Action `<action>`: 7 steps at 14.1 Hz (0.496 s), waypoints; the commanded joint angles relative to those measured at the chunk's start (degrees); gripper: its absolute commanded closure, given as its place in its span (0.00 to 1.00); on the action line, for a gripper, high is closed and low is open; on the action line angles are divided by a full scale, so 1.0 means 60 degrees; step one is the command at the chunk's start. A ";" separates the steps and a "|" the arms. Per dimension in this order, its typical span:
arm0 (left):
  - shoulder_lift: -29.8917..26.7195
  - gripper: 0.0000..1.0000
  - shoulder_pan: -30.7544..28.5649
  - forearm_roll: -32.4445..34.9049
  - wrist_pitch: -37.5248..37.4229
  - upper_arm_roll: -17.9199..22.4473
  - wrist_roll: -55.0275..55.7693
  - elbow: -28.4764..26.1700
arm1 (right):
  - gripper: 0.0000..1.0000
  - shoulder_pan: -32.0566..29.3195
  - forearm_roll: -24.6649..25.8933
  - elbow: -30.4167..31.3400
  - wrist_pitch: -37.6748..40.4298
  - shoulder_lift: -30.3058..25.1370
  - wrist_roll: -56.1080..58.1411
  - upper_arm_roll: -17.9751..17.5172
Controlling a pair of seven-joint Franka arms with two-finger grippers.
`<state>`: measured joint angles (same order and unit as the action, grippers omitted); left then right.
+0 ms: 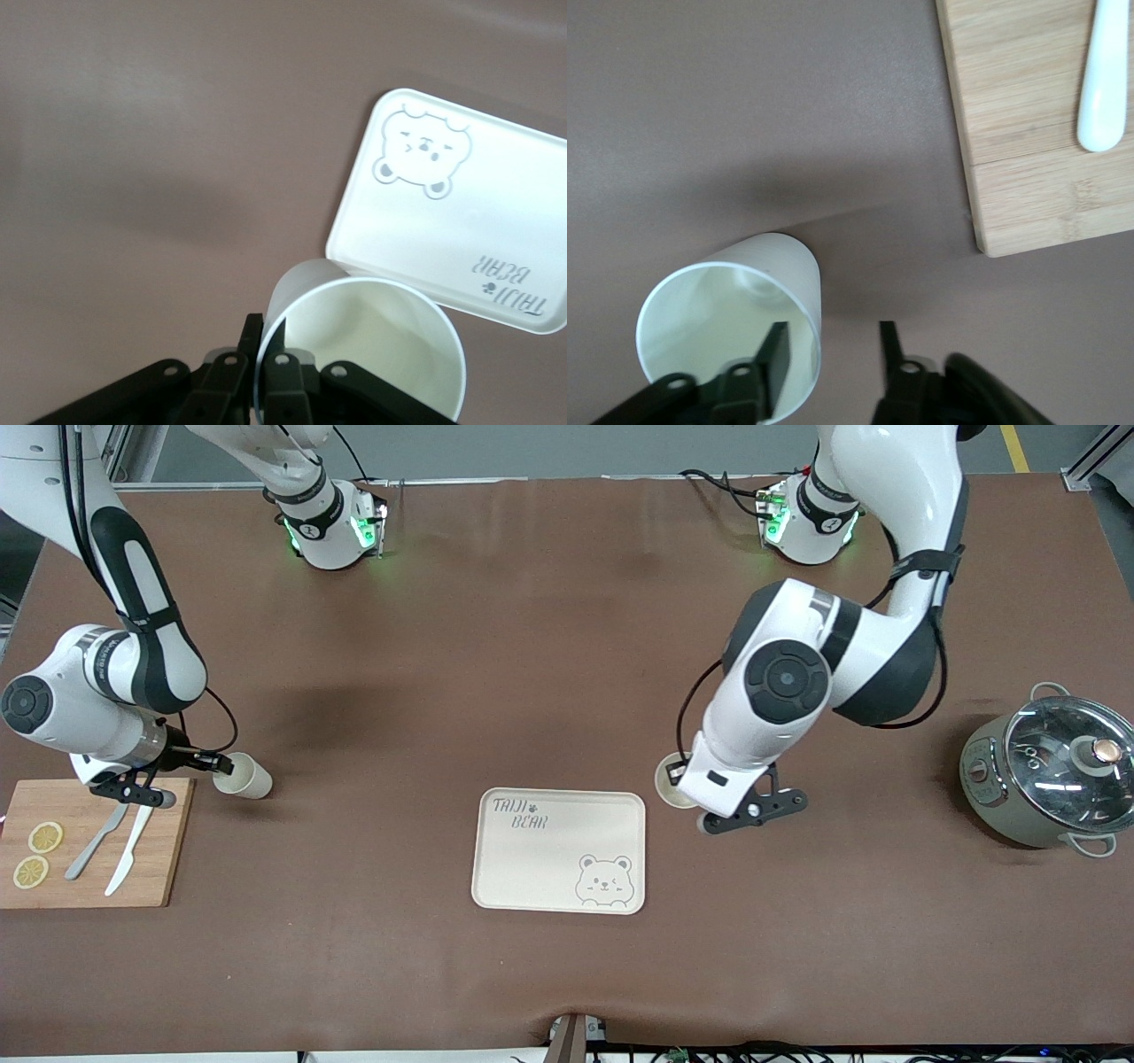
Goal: Place white IKEA cup upright on tray with both arms
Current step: 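Carry the held cup over the tray with the left gripper and lower it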
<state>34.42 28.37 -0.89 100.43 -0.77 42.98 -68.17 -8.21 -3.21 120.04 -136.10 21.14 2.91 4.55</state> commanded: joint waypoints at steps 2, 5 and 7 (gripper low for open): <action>0.0912 1.00 0.0252 0.0075 -0.0069 0.0025 0.0248 0.1252 | 0.84 0.0005 -0.0197 0.0223 -0.0241 -0.0066 0.0130 -0.0026; 0.1206 1.00 0.0267 0.0075 0.0589 0.0011 0.0234 0.1312 | 1.00 0.0063 -0.0197 0.0194 -0.0227 -0.0051 0.0130 -0.0026; 0.1396 1.00 0.0267 0.0075 0.0926 0.0011 0.0234 0.1327 | 1.00 0.0093 -0.0197 0.0164 -0.0212 -0.0051 0.0130 -0.0012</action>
<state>40.61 29.76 -0.89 104.97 -0.78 43.55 -62.94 -7.86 -3.88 120.04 -136.45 21.11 2.93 4.24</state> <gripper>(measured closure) 0.960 0.969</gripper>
